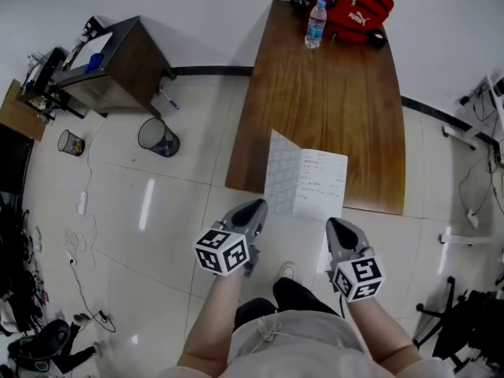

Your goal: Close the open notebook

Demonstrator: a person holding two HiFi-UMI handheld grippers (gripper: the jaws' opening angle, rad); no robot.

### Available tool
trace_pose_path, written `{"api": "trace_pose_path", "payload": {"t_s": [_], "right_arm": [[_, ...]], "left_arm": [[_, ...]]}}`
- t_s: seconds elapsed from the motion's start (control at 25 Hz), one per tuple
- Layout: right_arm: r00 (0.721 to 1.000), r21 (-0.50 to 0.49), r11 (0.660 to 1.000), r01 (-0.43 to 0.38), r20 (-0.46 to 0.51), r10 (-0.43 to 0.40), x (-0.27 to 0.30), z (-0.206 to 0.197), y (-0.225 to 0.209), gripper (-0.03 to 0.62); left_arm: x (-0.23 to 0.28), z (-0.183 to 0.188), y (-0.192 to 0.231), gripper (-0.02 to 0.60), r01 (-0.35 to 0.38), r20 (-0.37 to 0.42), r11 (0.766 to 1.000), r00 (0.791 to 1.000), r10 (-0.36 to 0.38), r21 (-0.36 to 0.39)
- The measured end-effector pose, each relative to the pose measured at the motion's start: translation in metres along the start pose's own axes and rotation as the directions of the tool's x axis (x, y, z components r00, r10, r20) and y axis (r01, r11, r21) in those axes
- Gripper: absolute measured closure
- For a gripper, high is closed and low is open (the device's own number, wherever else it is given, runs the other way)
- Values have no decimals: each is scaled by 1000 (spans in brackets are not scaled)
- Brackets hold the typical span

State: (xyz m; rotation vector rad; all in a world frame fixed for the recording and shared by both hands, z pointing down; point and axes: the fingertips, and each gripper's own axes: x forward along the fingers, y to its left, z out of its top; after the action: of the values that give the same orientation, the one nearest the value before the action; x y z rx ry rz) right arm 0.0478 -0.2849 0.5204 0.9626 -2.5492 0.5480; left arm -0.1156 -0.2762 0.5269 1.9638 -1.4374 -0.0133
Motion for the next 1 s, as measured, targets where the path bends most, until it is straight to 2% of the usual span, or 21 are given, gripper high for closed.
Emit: {"api": "trace_pose_path", "payload": {"t_s": [0.12, 0.28, 0.48, 0.64, 0.8, 1.0], "right_arm": [[998, -4, 999, 53, 40, -53, -20, 14, -12, 586], [989, 28, 991, 128, 66, -130, -46, 18, -36, 586], [972, 99, 971, 216, 71, -223, -70, 9, -62, 586], [963, 146, 955, 258, 41, -266, -80, -8, -77, 586], [956, 171, 941, 291, -1, -295, -81, -34, -86, 586], [952, 182, 934, 307, -54, -302, -79, -68, -94, 586]], "left_arm": [[11, 8, -32, 560, 52, -11, 998, 999, -52, 42], [37, 3, -74, 561, 140, -40, 988, 990, -138, 60], [70, -25, -110, 563, 221, -106, 974, 971, -216, 43], [97, -54, -126, 561, 268, -169, 963, 951, -259, 30], [123, -89, -130, 558, 286, -227, 957, 936, -270, 41], [151, -135, -123, 554, 255, -291, 965, 929, -230, 53]]}}
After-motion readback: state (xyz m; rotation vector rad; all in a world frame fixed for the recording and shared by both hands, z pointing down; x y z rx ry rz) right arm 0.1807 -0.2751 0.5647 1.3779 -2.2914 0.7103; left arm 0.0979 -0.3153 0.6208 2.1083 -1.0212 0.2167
